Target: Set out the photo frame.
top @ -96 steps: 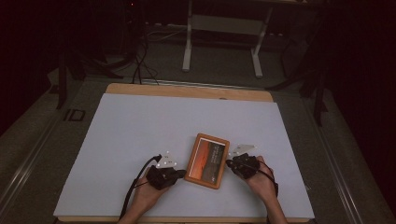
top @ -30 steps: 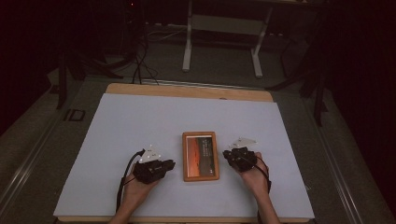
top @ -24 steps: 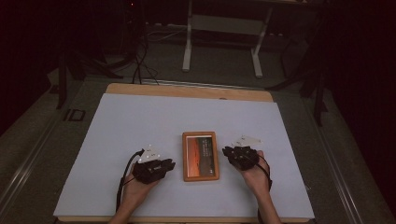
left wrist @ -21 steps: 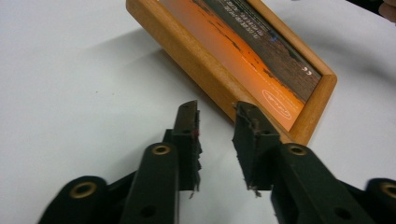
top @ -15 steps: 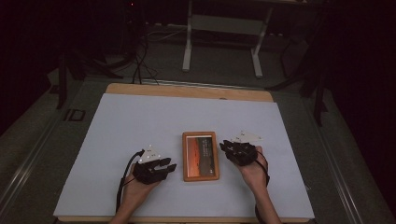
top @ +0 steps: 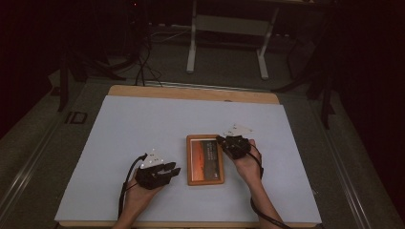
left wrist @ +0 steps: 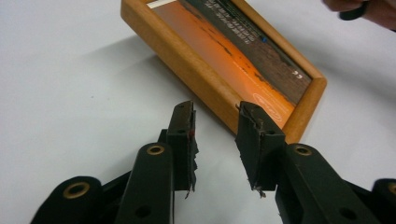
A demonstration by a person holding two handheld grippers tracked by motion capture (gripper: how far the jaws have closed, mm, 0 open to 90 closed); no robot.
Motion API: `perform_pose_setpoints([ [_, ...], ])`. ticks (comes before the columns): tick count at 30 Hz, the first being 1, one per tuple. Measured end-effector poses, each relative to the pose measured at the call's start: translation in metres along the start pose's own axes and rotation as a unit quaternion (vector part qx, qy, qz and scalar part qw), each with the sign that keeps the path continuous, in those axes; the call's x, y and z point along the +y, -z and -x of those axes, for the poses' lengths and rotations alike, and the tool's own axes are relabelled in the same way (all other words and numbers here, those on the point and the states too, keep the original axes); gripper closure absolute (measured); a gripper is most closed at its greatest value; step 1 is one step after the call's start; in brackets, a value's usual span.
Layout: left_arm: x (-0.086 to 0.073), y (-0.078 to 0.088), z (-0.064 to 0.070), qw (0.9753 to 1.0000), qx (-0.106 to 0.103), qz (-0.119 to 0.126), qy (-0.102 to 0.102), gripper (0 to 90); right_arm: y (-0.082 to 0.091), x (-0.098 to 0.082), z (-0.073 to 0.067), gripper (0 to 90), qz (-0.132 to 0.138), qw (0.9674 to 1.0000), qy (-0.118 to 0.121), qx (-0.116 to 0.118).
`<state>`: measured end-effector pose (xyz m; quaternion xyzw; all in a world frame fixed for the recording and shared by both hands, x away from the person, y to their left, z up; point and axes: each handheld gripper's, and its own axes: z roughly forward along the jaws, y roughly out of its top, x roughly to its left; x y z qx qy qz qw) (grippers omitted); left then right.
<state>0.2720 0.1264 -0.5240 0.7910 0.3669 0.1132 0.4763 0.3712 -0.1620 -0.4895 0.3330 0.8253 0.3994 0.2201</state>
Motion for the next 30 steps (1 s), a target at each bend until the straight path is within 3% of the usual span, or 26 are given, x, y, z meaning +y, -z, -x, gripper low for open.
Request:
perform_pose_setpoints([
  [4,0.0,0.0,0.0,1.0,-0.001,-0.001,0.0,69.7,-0.009,0.004,-0.002,89.9,-0.004,1.0,0.009,0.001],
  [11,0.0,0.0,0.001,0.9999,-0.016,0.002,-0.002,69.6,-0.016,0.005,-0.002,90.0,-0.009,0.9999,0.004,0.004],
  [21,0.0,-0.001,0.002,0.9999,-0.012,0.001,0.001,67.8,-0.017,0.005,0.003,90.0,-0.011,0.9999,0.005,-0.002],
  [30,0.001,-0.001,0.004,1.0,0.0,-0.002,0.004,62.6,-0.019,0.0,0.011,90.0,-0.023,0.9996,-0.011,-0.008],
])
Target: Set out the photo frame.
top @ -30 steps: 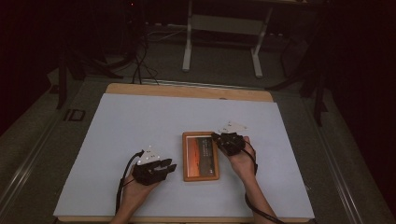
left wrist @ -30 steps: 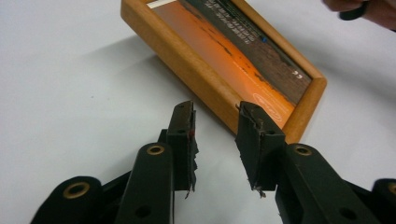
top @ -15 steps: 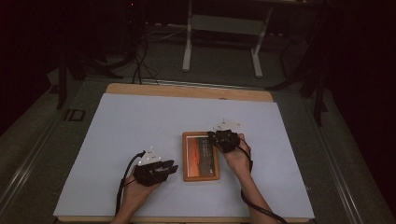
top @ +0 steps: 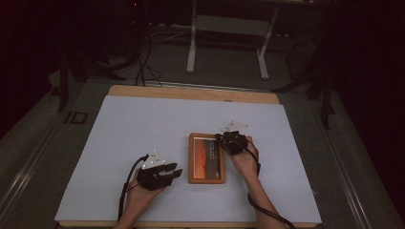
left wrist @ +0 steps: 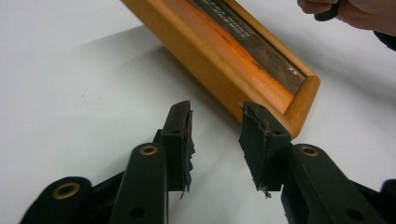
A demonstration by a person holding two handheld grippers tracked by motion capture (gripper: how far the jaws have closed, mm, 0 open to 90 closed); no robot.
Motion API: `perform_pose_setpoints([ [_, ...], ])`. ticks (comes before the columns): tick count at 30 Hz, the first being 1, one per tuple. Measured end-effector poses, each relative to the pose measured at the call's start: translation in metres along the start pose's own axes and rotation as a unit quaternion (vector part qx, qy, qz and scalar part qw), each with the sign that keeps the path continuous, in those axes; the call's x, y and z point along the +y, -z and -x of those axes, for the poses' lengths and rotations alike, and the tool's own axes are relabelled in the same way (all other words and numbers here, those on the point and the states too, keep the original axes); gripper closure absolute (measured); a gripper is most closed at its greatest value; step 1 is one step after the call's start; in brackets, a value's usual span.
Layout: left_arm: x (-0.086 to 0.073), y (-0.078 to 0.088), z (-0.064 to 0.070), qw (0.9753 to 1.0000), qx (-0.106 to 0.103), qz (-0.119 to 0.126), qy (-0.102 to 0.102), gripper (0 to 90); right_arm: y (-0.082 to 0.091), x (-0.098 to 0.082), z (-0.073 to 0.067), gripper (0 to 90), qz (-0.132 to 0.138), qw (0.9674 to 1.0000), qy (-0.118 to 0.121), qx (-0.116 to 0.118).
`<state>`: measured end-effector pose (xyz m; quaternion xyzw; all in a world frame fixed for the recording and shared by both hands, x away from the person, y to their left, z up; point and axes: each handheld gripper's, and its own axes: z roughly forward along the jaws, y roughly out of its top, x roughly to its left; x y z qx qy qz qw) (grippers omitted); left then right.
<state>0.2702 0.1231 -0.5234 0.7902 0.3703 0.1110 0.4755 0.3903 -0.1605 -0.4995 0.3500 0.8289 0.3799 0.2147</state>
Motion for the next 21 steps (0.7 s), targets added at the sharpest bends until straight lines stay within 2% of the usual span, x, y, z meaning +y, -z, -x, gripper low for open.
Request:
perform_pose_setpoints([
  [9,0.0,0.0,0.001,1.0,0.004,-0.001,0.005,59.7,-0.003,-0.006,0.009,90.0,-0.009,0.9997,-0.021,0.001],
  [11,0.0,-0.001,0.001,1.0,0.005,-0.005,0.005,59.0,-0.003,-0.006,0.01,90.0,-0.012,0.9997,-0.019,0.001],
  [18,0.0,-0.002,0.003,1.0,0.004,-0.007,0.005,57.8,-0.011,-0.015,0.016,90.0,-0.033,0.999,-0.031,-0.004],
  [21,0.0,-0.003,0.004,0.9999,0.002,-0.01,0.004,57.3,-0.011,-0.017,0.018,90.0,-0.027,0.9986,-0.045,0.003],
])
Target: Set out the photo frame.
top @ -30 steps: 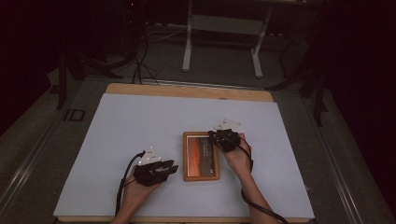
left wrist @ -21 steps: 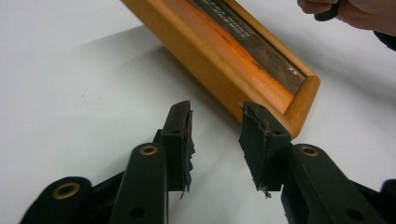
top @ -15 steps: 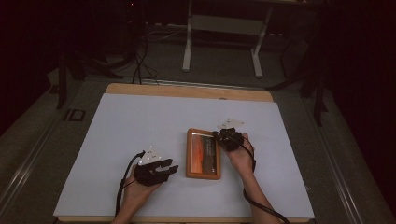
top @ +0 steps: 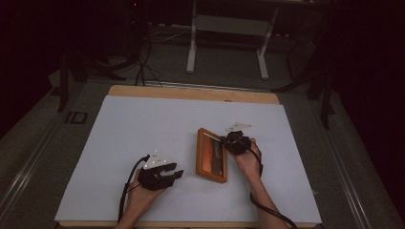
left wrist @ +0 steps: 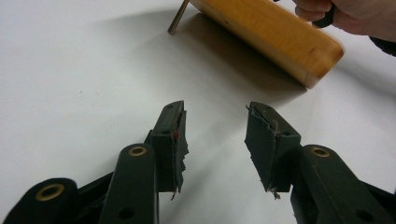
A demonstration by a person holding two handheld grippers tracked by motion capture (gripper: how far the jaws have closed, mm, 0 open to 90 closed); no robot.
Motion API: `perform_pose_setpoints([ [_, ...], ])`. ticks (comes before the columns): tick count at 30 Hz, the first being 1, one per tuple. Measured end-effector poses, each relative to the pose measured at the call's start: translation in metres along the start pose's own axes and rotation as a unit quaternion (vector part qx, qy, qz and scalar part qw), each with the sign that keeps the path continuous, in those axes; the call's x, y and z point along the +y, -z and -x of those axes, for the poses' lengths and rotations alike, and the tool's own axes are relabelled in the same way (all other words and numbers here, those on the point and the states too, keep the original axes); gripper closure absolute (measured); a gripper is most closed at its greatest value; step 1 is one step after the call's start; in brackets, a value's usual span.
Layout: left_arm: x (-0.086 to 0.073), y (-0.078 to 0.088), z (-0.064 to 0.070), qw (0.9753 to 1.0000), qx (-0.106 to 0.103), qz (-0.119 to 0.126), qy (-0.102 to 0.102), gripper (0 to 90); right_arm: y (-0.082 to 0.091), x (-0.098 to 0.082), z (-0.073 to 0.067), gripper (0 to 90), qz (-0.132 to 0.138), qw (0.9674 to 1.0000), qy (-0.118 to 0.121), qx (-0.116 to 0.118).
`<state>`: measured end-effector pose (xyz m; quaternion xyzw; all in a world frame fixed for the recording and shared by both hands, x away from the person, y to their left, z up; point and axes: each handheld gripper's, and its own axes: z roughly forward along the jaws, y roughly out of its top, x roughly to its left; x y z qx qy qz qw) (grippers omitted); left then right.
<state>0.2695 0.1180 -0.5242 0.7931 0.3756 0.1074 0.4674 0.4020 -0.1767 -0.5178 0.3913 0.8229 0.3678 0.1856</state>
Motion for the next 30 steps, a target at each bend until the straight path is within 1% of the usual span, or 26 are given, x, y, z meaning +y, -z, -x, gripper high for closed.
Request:
perform_pose_setpoints([
  [5,0.0,-0.002,0.004,1.0,-0.005,-0.001,-0.002,55.0,0.0,0.0,0.0,90.0,-0.002,1.0,0.001,0.001],
  [7,0.002,-0.002,0.008,0.9999,-0.01,0.001,-0.003,53.7,0.0,0.0,0.0,90.0,-0.001,1.0,0.002,0.0],
  [10,0.003,-0.003,0.012,0.9999,-0.014,0.0,-0.009,51.8,0.0,-0.001,0.0,90.0,0.002,1.0,0.002,0.0],
  [11,0.003,-0.004,0.013,0.9999,-0.012,-0.002,-0.009,49.8,0.0,-0.001,0.0,90.0,0.002,1.0,0.002,0.0],
  [12,0.003,-0.005,0.014,0.9998,-0.014,-0.004,-0.01,48.5,0.0,-0.001,0.0,90.0,0.002,1.0,0.002,0.0],
  [14,0.004,-0.007,0.018,0.9998,-0.02,-0.007,-0.007,46.0,0.0,-0.001,0.0,90.0,0.003,1.0,0.002,-0.001],
  [18,0.008,-0.011,0.026,0.9995,-0.024,-0.013,-0.014,40.1,0.0,-0.001,-0.001,90.0,0.005,1.0,0.007,-0.004],
  [22,0.014,-0.016,0.034,0.9995,-0.029,-0.012,-0.007,35.5,0.0,-0.002,-0.002,90.0,0.006,1.0,0.004,-0.006],
  [23,0.014,-0.016,0.034,0.9995,-0.029,-0.012,-0.007,35.2,0.0,-0.002,-0.002,90.0,0.006,1.0,0.004,-0.006],
  [25,0.018,-0.021,0.039,0.9992,-0.037,-0.012,-0.001,34.3,0.0,-0.002,-0.002,90.0,0.006,0.9999,0.007,-0.008],
  [27,0.021,-0.025,0.042,0.9991,-0.041,-0.01,0.003,33.7,0.0,-0.003,-0.002,90.0,0.007,0.9999,0.006,-0.007],
  [29,0.023,-0.027,0.043,0.999,-0.043,-0.01,0.003,33.1,0.0,-0.003,-0.002,90.0,0.008,0.9999,0.006,-0.007],
  [30,0.026,-0.031,0.047,0.9988,-0.047,-0.009,0.006,33.1,0.0,-0.003,-0.002,90.0,0.009,0.9999,0.006,-0.006],
])
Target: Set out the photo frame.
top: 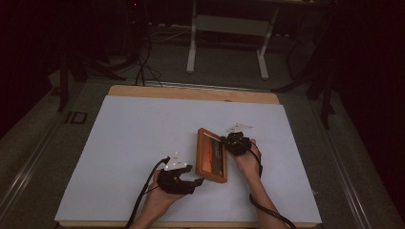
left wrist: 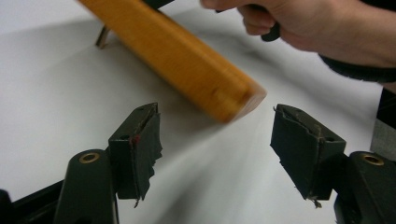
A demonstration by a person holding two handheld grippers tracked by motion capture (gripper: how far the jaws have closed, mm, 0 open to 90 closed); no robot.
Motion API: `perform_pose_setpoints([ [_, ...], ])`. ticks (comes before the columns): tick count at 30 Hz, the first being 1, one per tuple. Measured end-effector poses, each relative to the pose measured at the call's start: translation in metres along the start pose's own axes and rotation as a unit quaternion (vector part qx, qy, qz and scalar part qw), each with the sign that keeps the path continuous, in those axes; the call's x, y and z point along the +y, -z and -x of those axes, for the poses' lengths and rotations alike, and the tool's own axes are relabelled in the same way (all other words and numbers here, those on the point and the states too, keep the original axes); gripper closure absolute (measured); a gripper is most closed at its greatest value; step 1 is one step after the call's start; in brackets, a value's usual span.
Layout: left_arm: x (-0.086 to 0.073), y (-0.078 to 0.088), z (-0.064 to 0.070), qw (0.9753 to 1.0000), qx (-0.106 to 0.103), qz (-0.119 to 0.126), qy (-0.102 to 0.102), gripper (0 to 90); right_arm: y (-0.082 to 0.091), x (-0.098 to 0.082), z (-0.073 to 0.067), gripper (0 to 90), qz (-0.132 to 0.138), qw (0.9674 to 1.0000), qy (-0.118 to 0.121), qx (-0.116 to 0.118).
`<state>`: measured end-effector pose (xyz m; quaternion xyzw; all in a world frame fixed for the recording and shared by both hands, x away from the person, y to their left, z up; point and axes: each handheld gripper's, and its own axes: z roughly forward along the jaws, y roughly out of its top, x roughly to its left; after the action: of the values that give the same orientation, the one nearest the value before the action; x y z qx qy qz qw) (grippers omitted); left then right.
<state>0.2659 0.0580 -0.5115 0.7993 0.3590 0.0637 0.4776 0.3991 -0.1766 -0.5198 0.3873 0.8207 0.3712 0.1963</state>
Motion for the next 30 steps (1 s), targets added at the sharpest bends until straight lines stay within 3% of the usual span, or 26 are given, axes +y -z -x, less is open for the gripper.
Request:
perform_pose_setpoints([
  [4,0.004,-0.009,0.003,0.9999,-0.005,-0.003,0.014,32.3,0.0,0.0,0.0,90.0,0.002,1.0,0.0,0.0],
  [9,0.008,-0.018,0.001,0.9983,-0.018,0.001,0.055,31.9,0.0,-0.001,0.0,90.0,0.003,1.0,-0.001,0.0],
  [14,0.01,-0.022,0.0,0.9967,-0.017,0.0,0.08,32.7,0.0,-0.001,0.001,90.0,0.003,1.0,-0.001,0.001],
  [19,0.011,-0.025,-0.001,0.9959,-0.008,-0.006,0.089,43.7,0.0,-0.001,0.0,90.0,0.002,1.0,-0.001,0.001],
  [24,0.013,-0.025,0.0,0.9951,-0.01,-0.012,0.098,45.9,0.002,0.0,0.0,89.9,-0.006,1.0,0.005,0.003],
  [30,0.015,-0.026,-0.002,0.9941,-0.014,-0.022,0.105,52.8,0.008,-0.004,0.003,80.9,-0.004,1.0,0.001,0.005],
])
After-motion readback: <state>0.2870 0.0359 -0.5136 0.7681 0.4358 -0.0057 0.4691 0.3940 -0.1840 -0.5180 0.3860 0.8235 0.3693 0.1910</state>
